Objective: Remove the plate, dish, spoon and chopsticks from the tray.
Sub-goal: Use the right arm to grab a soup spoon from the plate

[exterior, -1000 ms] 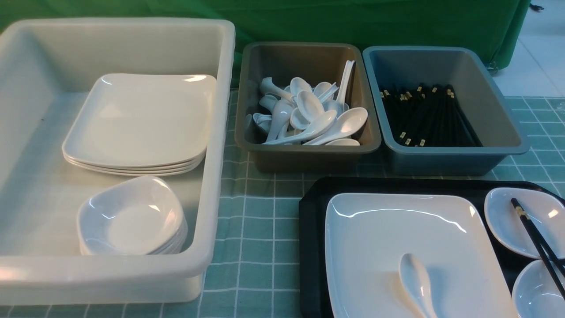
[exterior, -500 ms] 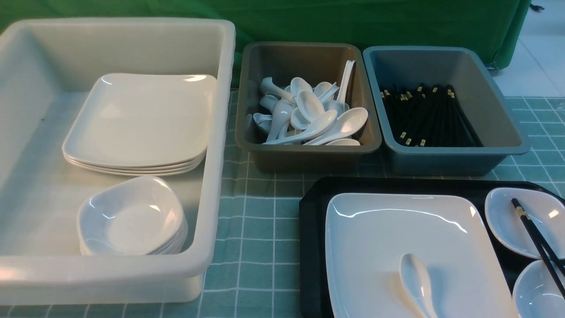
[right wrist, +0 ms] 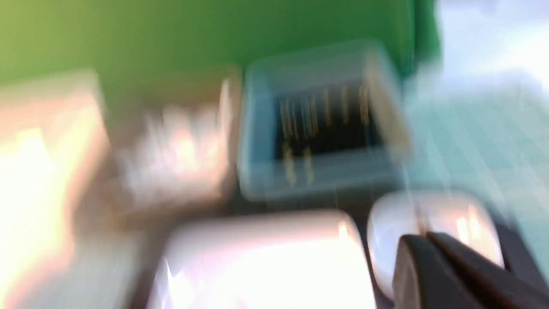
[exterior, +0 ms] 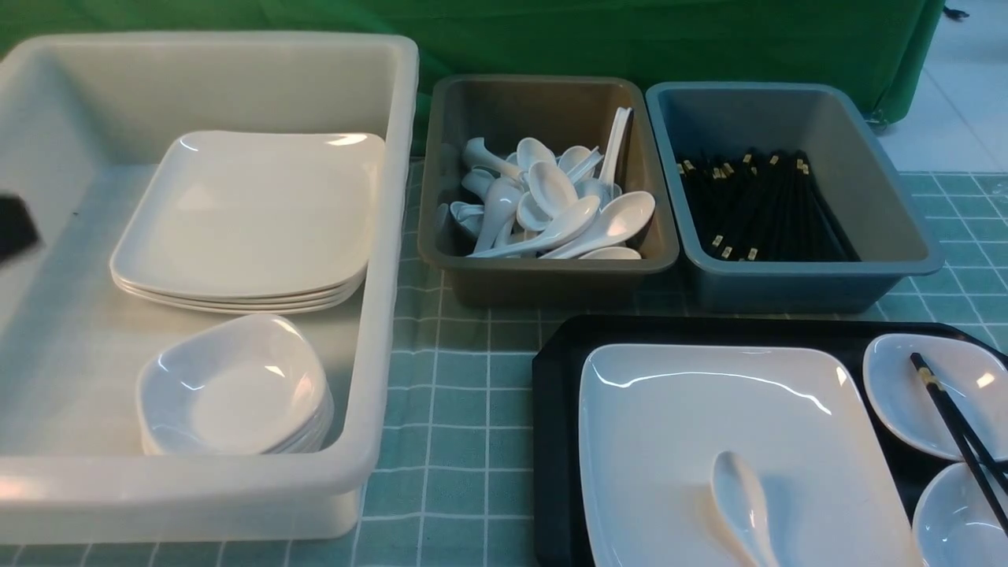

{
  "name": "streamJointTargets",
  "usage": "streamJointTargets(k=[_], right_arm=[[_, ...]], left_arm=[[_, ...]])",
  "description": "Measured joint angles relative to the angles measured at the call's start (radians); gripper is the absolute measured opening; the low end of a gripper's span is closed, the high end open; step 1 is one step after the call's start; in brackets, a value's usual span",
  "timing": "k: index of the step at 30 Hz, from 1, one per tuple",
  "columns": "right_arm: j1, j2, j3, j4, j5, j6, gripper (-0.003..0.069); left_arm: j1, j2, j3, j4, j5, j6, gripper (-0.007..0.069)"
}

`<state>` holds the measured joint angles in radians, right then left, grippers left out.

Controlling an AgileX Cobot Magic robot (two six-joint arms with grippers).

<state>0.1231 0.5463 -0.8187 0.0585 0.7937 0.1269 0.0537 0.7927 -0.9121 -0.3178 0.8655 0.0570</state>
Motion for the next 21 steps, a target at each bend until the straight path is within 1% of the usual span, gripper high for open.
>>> streamJointTargets(k=[2,3,5,7,8,9,10,11,13,15,16,18,21], right_arm=[[0.040,0.164,-0.066,0.000,0.168,-0.056,0.0023],[0.067,0.240,-0.076,-0.002,0.208,-0.077,0.0027],[0.130,0.348,-0.079,-0.002,0.234,-0.109,0.0059],[0.220,0.471,-0.084,-0.005,0.212,-0.118,0.0134],[0.263,0.527,-0.084,-0.010,0.182,-0.119,0.0198],[0.297,0.572,-0.084,-0.014,0.158,-0.118,0.0250],[0.340,0.639,-0.084,-0.017,0.121,-0.118,0.0325],[0.369,0.679,-0.084,-0.018,0.093,-0.117,0.0386],[0.397,0.746,-0.084,-0.018,0.060,-0.111,0.0452],[0.409,0.803,-0.085,-0.018,0.027,-0.104,0.0501],[0.410,0.830,-0.084,-0.019,0.013,-0.104,0.0512],[0.411,0.882,-0.084,-0.020,-0.010,-0.097,0.0524],[0.411,0.951,-0.084,-0.022,-0.034,-0.094,0.0533]], left_arm=[[0.000,0.111,0.021,-0.053,0.084,0.065,0.0017],[0.000,0.150,0.037,-0.073,0.101,0.098,0.0013],[-0.013,0.193,0.063,-0.100,0.104,0.136,0.0005],[-0.059,0.202,0.074,-0.100,0.095,0.148,0.0002],[-0.114,0.203,0.079,-0.100,0.083,0.145,0.0001],[-0.164,0.203,0.080,-0.091,0.078,0.126,0.0000],[-0.217,0.204,0.080,-0.068,0.072,0.097,0.0001],[-0.269,0.204,0.080,-0.031,0.071,0.054,0.0001],[-0.341,0.204,0.081,0.047,0.073,-0.031,0.0001],[-0.393,0.204,0.081,0.116,0.077,-0.093,0.0000],[-0.413,0.204,0.081,0.144,0.079,-0.127,0.0000],[-0.442,0.204,0.081,0.179,0.080,-0.161,0.0000],[-0.459,0.204,0.081,0.195,0.080,-0.176,0.0000]])
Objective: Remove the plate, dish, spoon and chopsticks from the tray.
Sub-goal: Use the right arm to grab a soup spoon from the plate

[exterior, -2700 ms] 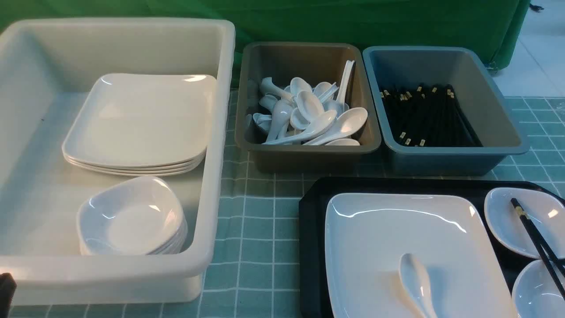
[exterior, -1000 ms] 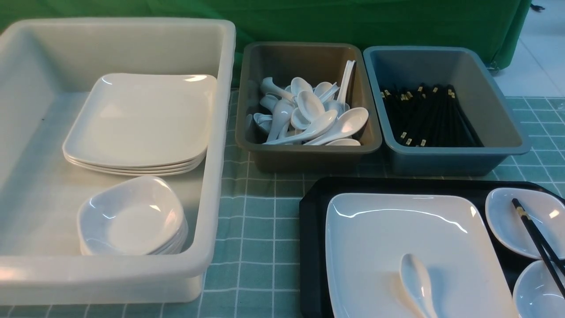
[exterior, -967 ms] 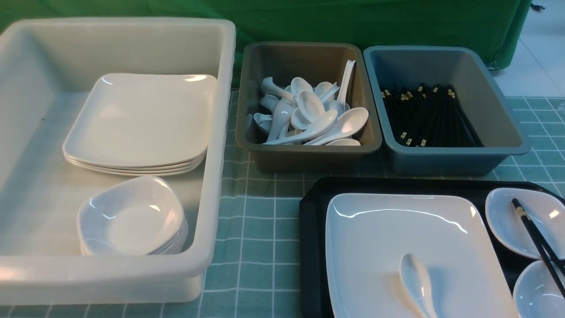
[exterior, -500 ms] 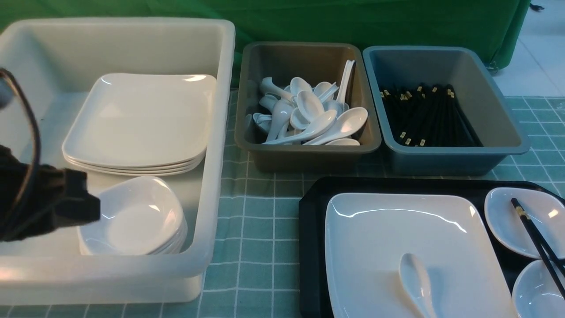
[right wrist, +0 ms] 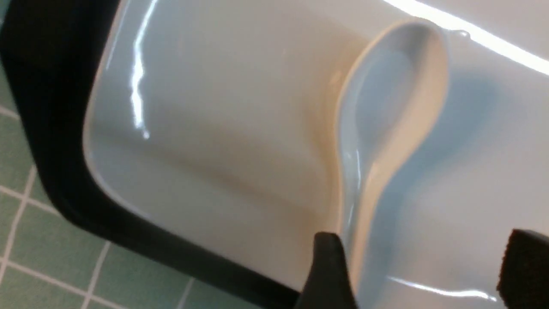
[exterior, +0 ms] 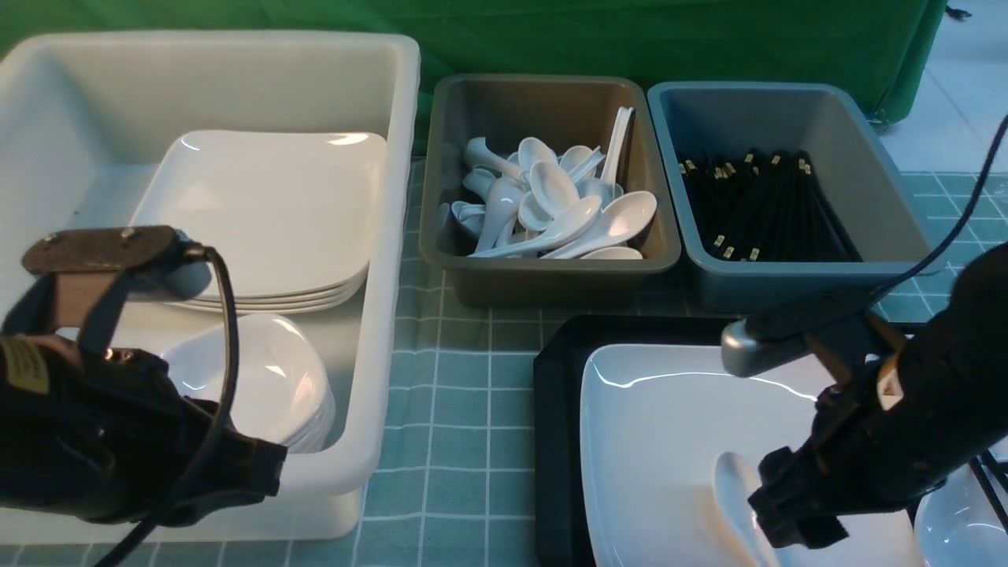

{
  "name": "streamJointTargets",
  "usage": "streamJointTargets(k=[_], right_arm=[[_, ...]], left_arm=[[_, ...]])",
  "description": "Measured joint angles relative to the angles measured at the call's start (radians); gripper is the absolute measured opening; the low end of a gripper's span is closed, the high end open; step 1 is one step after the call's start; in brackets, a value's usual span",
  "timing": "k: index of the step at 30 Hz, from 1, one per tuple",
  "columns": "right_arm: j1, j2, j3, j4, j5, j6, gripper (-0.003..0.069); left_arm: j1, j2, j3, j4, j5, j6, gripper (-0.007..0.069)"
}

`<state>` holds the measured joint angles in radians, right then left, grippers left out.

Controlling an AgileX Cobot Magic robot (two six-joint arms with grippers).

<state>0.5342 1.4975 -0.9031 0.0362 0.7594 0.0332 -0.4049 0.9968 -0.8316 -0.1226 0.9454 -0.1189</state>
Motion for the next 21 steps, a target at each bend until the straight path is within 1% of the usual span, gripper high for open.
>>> streamJointTargets(k=[9,12,13,15,16,17,21], right_arm=[[0.000,0.156,0.000,0.004,-0.013,0.003,0.0535],[0.000,0.183,0.000,0.004,-0.014,0.003,0.0509],[0.000,0.191,0.000,0.005,-0.016,0.001,0.0483],[0.000,0.194,-0.001,0.005,-0.022,-0.001,0.0304],[0.000,0.193,-0.001,0.005,-0.026,-0.001,0.0202],[0.000,0.188,-0.005,0.005,-0.029,-0.001,0.0167],[0.000,0.150,-0.047,0.008,-0.014,0.002,0.0184]], left_arm=[[-0.003,0.000,0.000,0.016,-0.007,-0.014,0.0000],[-0.003,0.000,0.000,0.016,-0.015,-0.015,0.0000],[-0.003,0.000,0.000,0.016,-0.019,-0.015,0.0000],[-0.003,0.000,0.000,0.017,-0.030,-0.015,0.0000],[-0.003,0.000,0.000,0.017,-0.032,-0.015,0.0000],[-0.003,0.000,0.000,0.017,-0.034,-0.015,0.0000],[-0.003,0.000,0.000,0.017,-0.038,-0.015,0.0000]])
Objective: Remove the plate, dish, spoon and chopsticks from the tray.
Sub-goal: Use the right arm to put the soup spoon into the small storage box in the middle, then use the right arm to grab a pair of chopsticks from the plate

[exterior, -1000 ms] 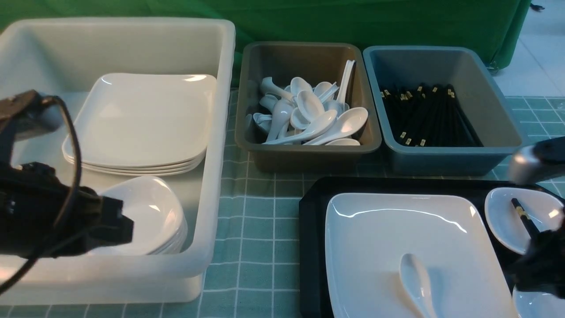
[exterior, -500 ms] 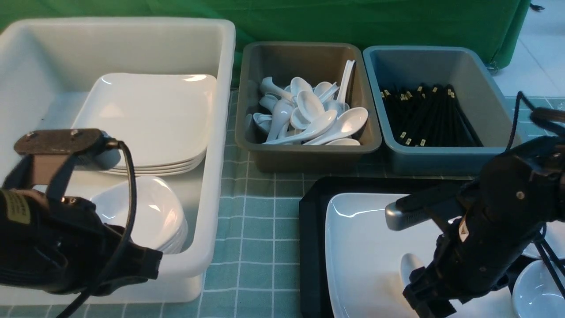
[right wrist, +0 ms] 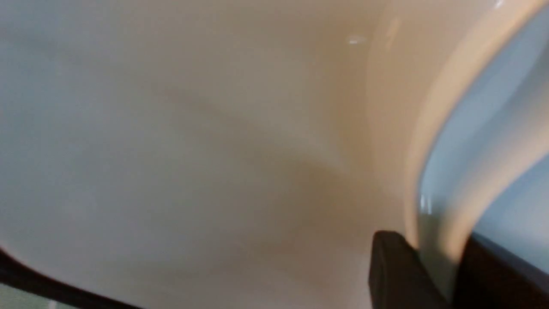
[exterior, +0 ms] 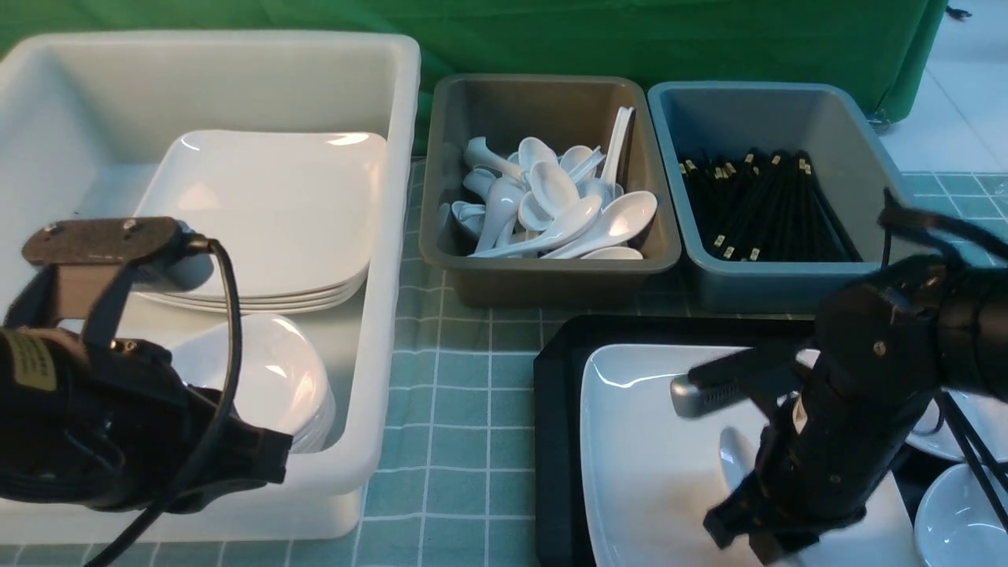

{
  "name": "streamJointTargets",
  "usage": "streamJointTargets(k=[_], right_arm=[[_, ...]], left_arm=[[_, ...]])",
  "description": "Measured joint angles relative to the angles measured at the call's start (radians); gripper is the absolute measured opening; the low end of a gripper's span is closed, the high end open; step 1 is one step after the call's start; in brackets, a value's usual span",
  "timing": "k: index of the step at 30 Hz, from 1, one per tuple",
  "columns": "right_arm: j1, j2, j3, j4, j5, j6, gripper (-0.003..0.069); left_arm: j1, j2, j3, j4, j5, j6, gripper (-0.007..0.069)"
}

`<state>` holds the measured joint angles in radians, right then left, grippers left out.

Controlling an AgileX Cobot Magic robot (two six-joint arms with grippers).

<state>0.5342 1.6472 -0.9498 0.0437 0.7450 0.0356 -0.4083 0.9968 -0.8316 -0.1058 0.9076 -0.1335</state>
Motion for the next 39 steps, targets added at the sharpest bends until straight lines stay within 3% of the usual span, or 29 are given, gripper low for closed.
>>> streamJointTargets(k=[4,12,16,20,24,29,31,33,36,39], right_arm=[[0.000,-0.061,-0.142,0.003,-0.016,0.006,0.0184],[0.000,0.073,-0.529,-0.002,-0.483,0.005,0.0184],[0.000,0.221,-0.681,-0.002,-0.556,0.008,0.0189],[0.000,0.334,-0.777,-0.002,-0.577,0.008,0.0281],[0.000,0.402,-0.828,-0.002,-0.573,0.008,0.0428],[-0.003,0.399,-0.836,-0.016,-0.450,0.008,0.0472],[-0.011,0.369,-0.836,-0.035,-0.357,0.008,0.0451],[-0.025,0.330,-0.836,-0.071,-0.224,0.004,0.0381],[-0.084,0.202,-0.836,-0.163,0.073,-0.036,0.0133],[-0.167,0.083,-0.794,-0.202,0.287,-0.058,0.0038]], left_arm=[[0.000,0.000,0.000,0.000,-0.006,0.000,0.0000],[0.000,0.000,0.000,-0.024,0.006,0.002,0.0000],[0.000,0.000,0.000,-0.038,0.053,0.001,0.0000],[0.000,0.000,0.000,-0.037,0.089,0.001,0.0000],[0.000,0.000,0.000,-0.034,0.105,0.004,0.0001],[0.000,0.000,0.000,-0.023,0.106,0.004,0.0005],[0.000,0.000,0.000,-0.019,0.108,0.004,0.0007],[0.000,0.000,0.000,-0.019,0.108,0.004,0.0007],[0.000,0.000,0.000,-0.019,0.108,0.004,0.0008],[0.000,0.000,0.000,-0.019,0.101,0.014,0.0008]])
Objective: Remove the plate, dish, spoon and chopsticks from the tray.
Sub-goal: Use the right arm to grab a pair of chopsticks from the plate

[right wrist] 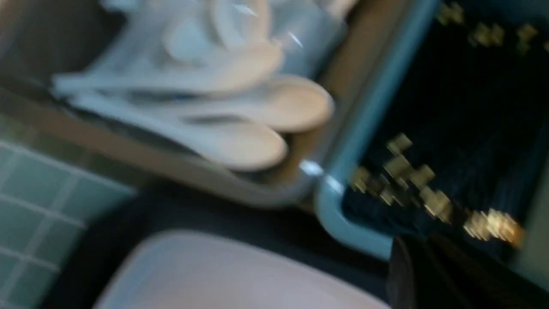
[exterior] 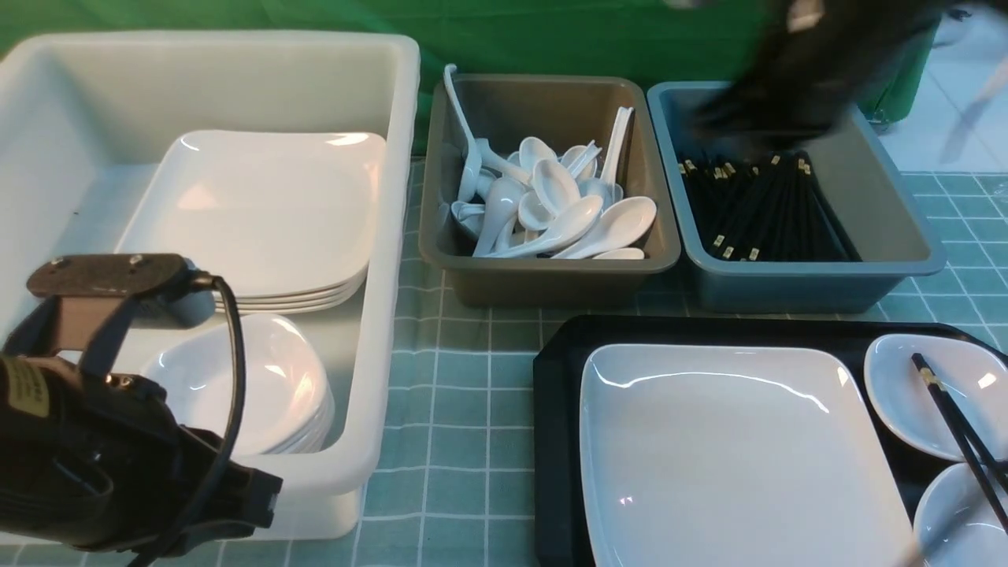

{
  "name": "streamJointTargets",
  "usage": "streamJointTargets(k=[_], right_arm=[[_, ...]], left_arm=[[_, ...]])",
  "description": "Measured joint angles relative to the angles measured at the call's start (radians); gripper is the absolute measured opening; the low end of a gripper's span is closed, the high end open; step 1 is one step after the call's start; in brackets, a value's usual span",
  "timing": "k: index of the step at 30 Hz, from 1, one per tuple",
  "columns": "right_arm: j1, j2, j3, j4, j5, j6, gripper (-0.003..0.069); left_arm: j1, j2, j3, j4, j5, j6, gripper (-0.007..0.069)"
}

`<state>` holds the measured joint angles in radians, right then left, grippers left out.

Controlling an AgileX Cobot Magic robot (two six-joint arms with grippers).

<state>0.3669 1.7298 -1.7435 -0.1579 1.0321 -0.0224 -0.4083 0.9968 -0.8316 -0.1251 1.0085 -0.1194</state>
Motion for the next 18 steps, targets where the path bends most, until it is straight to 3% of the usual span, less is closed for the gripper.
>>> streamJointTargets(k=[3,8,12,13,15,16,18], right_arm=[[-0.115,-0.135,0.139,-0.014,0.078,-0.006,0.0021],[-0.284,-0.306,0.433,-0.010,0.054,0.030,0.0043],[-0.381,-0.363,0.699,0.030,-0.125,0.042,0.0246],[-0.390,-0.350,0.750,0.045,-0.202,0.043,0.0342],[-0.393,-0.334,0.772,0.050,-0.250,0.043,0.0403],[-0.393,-0.304,0.784,0.057,-0.324,0.043,0.0479],[-0.393,-0.244,0.787,0.058,-0.410,0.043,0.0528]], left_arm=[[0.000,0.000,0.000,0.000,-0.023,0.016,0.0008],[0.000,0.000,0.000,-0.002,-0.062,0.038,0.0008],[0.000,0.000,0.000,-0.004,-0.078,0.041,0.0008],[0.000,0.000,0.000,-0.004,-0.078,0.041,0.0008],[0.000,0.000,0.000,-0.004,-0.078,0.041,0.0008],[0.000,0.000,0.000,-0.004,-0.078,0.041,0.0008],[0.000,0.000,0.000,-0.004,-0.078,0.041,0.0008]])
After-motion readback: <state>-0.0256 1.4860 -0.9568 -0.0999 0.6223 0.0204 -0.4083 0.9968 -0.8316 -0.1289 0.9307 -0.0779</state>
